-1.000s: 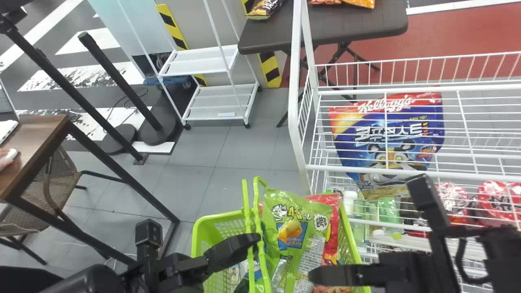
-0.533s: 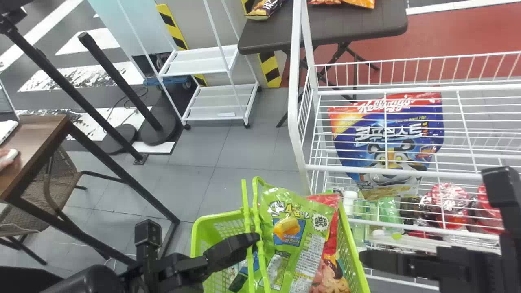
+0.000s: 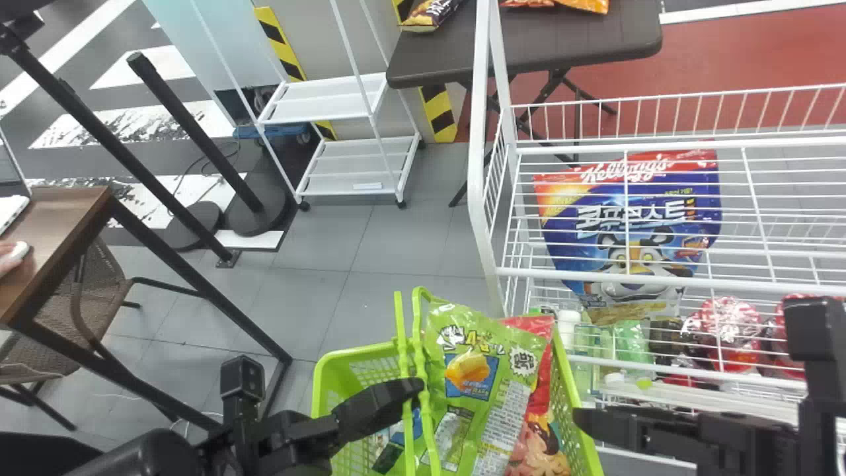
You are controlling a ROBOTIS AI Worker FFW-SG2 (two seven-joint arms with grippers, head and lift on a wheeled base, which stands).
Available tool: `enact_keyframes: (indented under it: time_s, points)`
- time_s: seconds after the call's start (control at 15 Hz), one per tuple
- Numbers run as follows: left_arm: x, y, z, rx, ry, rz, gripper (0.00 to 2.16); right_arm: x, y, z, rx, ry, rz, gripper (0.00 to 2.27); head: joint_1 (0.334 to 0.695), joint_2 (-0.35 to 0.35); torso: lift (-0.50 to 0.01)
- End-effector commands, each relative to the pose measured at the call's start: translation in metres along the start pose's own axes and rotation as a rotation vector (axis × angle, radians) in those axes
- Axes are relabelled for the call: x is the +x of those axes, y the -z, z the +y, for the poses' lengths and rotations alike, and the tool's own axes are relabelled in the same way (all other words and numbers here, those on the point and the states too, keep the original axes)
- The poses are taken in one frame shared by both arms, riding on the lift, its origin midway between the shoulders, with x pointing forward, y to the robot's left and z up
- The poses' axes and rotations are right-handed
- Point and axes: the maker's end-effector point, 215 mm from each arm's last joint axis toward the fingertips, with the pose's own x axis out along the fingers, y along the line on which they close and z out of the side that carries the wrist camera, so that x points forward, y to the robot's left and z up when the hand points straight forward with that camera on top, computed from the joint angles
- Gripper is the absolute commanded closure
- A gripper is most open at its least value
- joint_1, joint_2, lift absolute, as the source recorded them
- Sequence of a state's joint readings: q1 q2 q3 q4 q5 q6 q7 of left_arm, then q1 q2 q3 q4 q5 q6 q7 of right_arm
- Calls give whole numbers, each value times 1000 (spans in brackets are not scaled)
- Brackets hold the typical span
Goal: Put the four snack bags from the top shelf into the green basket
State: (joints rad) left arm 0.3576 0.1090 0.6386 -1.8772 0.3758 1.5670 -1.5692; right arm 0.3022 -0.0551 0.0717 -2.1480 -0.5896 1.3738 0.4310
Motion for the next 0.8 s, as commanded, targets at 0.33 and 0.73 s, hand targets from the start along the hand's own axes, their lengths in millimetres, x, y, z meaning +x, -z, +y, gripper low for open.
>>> enact_keyframes:
  time_s: [0.33, 0.73]
  points:
    - [3, 0, -3, -2, 13, 6, 2142, 28, 34, 58, 79, -232, 192, 2250, 695, 350, 0]
    - [4, 3, -3, -5, 15, 11, 2142, 113, 6, 49, 2, -213, 179, 2253, 695, 350, 0]
